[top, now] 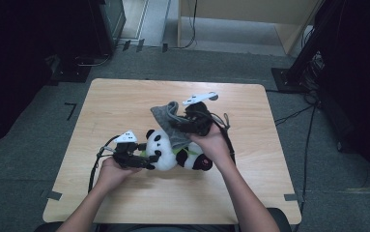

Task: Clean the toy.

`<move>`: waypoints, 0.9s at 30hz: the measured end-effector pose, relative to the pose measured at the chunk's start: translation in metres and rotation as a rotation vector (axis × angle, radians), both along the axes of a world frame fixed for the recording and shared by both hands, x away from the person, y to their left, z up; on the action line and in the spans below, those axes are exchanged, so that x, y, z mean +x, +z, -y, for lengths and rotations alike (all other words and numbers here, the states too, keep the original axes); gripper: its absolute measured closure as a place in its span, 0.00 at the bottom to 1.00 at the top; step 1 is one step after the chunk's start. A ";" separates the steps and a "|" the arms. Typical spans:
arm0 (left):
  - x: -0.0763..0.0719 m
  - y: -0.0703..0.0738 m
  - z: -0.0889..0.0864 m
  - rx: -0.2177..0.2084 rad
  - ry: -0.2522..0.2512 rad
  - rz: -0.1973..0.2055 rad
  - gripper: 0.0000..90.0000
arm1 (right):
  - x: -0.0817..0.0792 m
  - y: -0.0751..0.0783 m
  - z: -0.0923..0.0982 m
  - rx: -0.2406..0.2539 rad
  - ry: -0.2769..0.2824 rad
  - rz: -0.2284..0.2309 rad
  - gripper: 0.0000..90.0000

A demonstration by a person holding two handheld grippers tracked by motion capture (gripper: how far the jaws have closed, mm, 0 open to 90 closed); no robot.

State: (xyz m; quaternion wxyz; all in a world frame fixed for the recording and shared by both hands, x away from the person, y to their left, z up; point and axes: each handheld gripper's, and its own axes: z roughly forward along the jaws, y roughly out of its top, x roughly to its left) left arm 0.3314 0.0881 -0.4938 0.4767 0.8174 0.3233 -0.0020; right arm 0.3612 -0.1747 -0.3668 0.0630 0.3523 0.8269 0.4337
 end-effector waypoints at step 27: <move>-0.002 -0.001 0.001 -0.006 0.031 -0.025 0.32 | 0.021 -0.046 -0.019 -0.124 -0.025 -0.034 0.75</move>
